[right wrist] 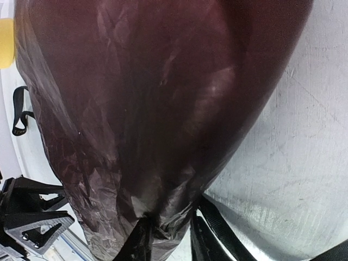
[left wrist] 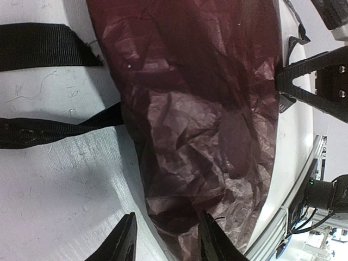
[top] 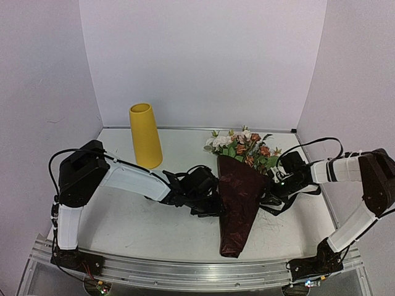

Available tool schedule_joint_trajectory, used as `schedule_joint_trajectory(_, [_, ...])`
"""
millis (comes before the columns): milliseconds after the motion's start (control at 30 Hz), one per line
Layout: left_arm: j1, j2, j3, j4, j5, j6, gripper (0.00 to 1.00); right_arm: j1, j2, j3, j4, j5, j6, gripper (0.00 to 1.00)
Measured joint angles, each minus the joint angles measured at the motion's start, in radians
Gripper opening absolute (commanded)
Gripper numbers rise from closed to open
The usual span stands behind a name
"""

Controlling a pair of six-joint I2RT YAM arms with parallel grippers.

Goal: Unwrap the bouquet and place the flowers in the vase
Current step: Unfold the wrapping paper at the center of the board.

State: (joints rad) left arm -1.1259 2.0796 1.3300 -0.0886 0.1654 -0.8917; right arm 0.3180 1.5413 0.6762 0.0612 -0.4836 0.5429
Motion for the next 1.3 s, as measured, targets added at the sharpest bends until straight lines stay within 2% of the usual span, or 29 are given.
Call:
schedule_joint_trajectory(100, [0.000,0.021,0.013,-0.007,0.008,-0.001,0.31,0.000,0.004,0.000,0.001,0.002,-0.006,0.17])
schedule_joint_trajectory(133, [0.000,0.028,0.015,-0.009,0.012,-0.001,0.29,0.000,0.006,0.000,0.001,0.002,-0.009,0.13])
schedule_joint_trajectory(267, [0.000,0.046,0.025,-0.015,0.030,-0.005,0.25,0.002,0.001,0.000,0.000,0.001,-0.010,0.08])
schedule_joint_trajectory(433, [0.000,0.049,0.025,-0.015,0.051,-0.006,0.24,0.002,-0.064,0.000,-0.026,0.002,-0.012,0.02])
schedule_joint_trajectory(567, [0.000,0.050,0.025,-0.016,0.062,-0.006,0.22,0.002,-0.106,0.002,-0.051,0.000,-0.012,0.01])
schedule_joint_trajectory(767, [-0.002,0.047,0.030,-0.021,0.021,0.002,0.27,0.008,-0.138,0.036,-0.110,0.002,-0.011,0.03])
schedule_joint_trajectory(1033, [-0.004,-0.023,0.030,-0.047,-0.058,0.044,0.39,0.018,-0.164,0.090,-0.142,-0.006,-0.007,0.05])
schedule_joint_trajectory(1300, [-0.004,-0.089,0.030,-0.068,-0.082,0.068,0.42,0.077,-0.147,0.144,-0.146,-0.008,0.010,0.12])
